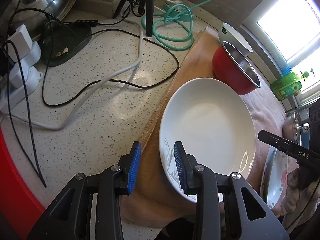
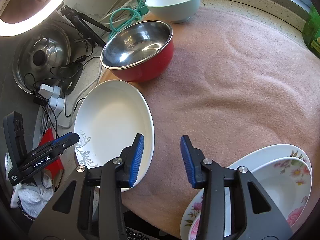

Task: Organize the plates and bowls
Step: 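Move the left tool to the large white leaf-pattern plate and grasp its rim, then lift the white leaf-pattern plate with both tools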

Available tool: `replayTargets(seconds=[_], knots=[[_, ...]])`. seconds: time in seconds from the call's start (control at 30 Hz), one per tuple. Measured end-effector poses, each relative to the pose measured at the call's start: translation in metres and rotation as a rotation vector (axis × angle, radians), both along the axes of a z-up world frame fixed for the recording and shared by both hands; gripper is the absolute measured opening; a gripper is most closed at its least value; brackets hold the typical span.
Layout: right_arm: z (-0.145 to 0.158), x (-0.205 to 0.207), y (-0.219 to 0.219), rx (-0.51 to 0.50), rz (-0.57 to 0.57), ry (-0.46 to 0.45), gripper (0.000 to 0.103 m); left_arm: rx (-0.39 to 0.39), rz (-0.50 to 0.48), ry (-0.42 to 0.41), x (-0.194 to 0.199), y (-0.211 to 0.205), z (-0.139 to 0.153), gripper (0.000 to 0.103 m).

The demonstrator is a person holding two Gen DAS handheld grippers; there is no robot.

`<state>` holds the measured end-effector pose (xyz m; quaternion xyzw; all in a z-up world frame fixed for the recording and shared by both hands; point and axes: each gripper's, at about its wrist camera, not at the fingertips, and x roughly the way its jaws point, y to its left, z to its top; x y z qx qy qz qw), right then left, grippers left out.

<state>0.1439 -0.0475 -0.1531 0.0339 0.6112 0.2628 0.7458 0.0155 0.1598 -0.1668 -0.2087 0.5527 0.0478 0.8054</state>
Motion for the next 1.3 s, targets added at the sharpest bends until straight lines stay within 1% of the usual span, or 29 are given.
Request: replayTargets(seconds=[0.07,0.17,0.33,0.43,0.47,0.6,0.67,0.77,0.87,1.3], knots=[[-0.003,0.002,0.003,-0.002,0.001,0.008,0.036,-0.008,-0.001,0.004,0.002,0.001,-0.002,0.026],[-0.007,0.004,0.006,-0.004,-0.001,0.021,0.034,-0.021,-0.005,0.008,0.003,0.002,-0.005,0.021],[-0.015,0.008,0.010,-0.007,0.001,0.041,0.025,-0.035,-0.005,0.010,0.005,0.002,-0.009,0.017],[-0.019,0.009,0.013,0.004,0.008,0.053,0.018,-0.041,-0.010,0.010,0.008,0.002,-0.010,0.014],[-0.020,0.009,0.014,0.009,0.010,0.057,0.016,-0.043,-0.013,0.007,0.008,0.001,-0.010,0.012],[-0.023,0.009,0.019,0.024,0.019,0.065,0.009,-0.041,-0.027,0.001,0.011,-0.003,-0.009,0.011],[-0.023,0.008,0.022,0.029,0.026,0.068,0.009,-0.038,-0.025,0.000,0.011,-0.003,-0.008,0.011],[-0.022,0.004,0.026,0.010,0.031,0.050,0.009,-0.036,-0.026,-0.001,0.011,-0.003,-0.008,0.011],[-0.022,0.003,0.024,0.020,0.024,0.060,0.009,-0.025,-0.030,-0.004,0.010,-0.004,-0.007,0.011],[-0.022,-0.005,0.019,0.016,0.045,0.067,0.009,-0.022,-0.032,-0.019,0.003,-0.007,0.000,0.011]])
